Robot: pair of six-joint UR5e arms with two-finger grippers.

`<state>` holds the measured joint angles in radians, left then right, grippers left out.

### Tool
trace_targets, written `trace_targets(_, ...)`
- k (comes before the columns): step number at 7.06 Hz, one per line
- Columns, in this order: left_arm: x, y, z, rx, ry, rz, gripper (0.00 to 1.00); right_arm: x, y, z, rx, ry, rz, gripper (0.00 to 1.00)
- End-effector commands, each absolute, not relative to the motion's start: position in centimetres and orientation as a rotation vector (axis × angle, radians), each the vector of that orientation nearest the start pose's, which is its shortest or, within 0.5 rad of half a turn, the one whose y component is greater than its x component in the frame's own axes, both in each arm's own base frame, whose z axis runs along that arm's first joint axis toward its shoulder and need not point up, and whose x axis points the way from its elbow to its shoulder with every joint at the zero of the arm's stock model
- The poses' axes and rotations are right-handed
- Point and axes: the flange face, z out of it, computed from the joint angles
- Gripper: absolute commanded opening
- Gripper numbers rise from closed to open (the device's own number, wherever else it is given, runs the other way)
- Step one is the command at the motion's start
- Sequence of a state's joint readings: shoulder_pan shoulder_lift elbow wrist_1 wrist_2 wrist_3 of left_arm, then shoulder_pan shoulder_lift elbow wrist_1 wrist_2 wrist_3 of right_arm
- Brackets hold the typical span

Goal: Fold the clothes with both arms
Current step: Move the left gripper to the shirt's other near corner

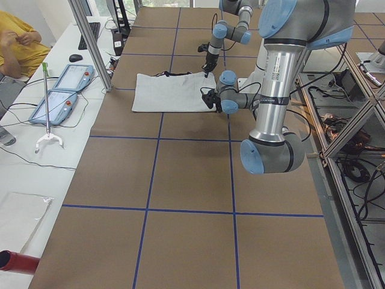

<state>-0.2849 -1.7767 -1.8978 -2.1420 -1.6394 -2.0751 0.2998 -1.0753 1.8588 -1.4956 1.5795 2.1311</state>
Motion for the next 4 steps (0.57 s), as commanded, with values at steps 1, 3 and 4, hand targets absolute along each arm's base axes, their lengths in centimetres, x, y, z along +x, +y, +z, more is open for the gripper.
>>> trace_targets(1, 50.91, -26.95, 33.7, -0.197, 1.105, -0.653, 0.54, -55.38, -30.93, 24.91, -0.124, -0.876, 0.8, 0.0)
trace_targets(3, 51.12, -26.71, 33.72, -0.202, 1.101, -0.65, 0.21, -55.42, -30.96, 24.97, -0.122, -0.874, 0.801, 0.0)
trace_targets(4, 51.05, -26.68, 33.58, -0.203, 1.103, -0.647, 0.0, -55.42, -30.94, 24.97, -0.124, -0.874, 0.801, 0.0)
